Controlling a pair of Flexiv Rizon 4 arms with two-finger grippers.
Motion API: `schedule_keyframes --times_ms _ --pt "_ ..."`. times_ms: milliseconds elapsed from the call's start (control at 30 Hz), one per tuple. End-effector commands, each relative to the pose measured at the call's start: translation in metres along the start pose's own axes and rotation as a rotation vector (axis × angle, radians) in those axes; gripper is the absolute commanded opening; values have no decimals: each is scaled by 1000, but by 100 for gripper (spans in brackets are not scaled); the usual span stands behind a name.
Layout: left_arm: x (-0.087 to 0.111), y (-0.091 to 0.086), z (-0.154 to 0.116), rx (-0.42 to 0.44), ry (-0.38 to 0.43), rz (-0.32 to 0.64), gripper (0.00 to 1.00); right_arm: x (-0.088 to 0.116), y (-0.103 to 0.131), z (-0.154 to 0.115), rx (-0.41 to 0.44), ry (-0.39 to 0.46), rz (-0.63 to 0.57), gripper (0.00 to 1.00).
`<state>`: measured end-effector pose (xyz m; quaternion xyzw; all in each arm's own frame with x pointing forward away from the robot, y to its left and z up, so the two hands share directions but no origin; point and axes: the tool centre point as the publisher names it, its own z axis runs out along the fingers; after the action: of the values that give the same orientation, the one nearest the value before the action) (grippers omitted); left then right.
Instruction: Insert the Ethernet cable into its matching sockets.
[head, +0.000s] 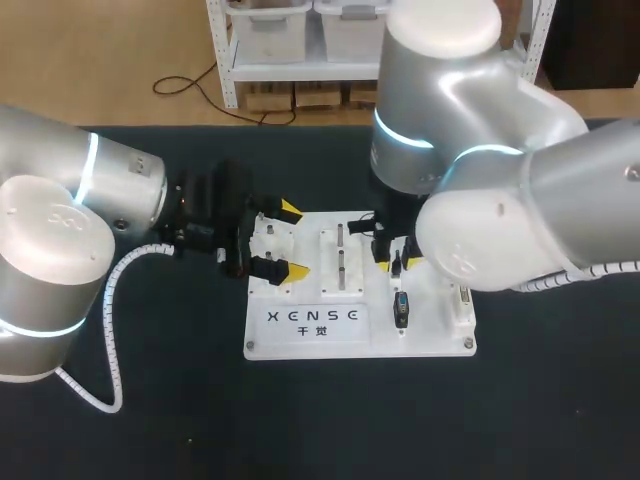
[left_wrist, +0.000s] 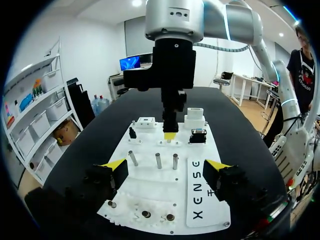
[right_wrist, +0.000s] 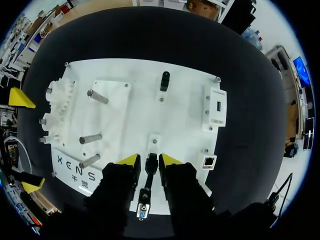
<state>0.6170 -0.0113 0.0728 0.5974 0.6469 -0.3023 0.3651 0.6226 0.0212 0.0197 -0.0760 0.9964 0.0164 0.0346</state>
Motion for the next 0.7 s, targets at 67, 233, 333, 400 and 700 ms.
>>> schedule_keyframes --times_ms 67,233,333,400,700 --pt "0 1 1 1 1 0 100 -1 1 1 3 3 0 0" --pt "0 1 1 1 1 0 100 -1 -2 -2 5 5 2 0" --pt "0 1 1 1 1 0 100 0 -7 -8 4 0 12 0" --pt "0 1 1 1 1 0 100 -1 -11 -15 1 -6 18 0" --pt "0 1 1 1 1 0 100 0 -37 -40 8 -22 54 0"
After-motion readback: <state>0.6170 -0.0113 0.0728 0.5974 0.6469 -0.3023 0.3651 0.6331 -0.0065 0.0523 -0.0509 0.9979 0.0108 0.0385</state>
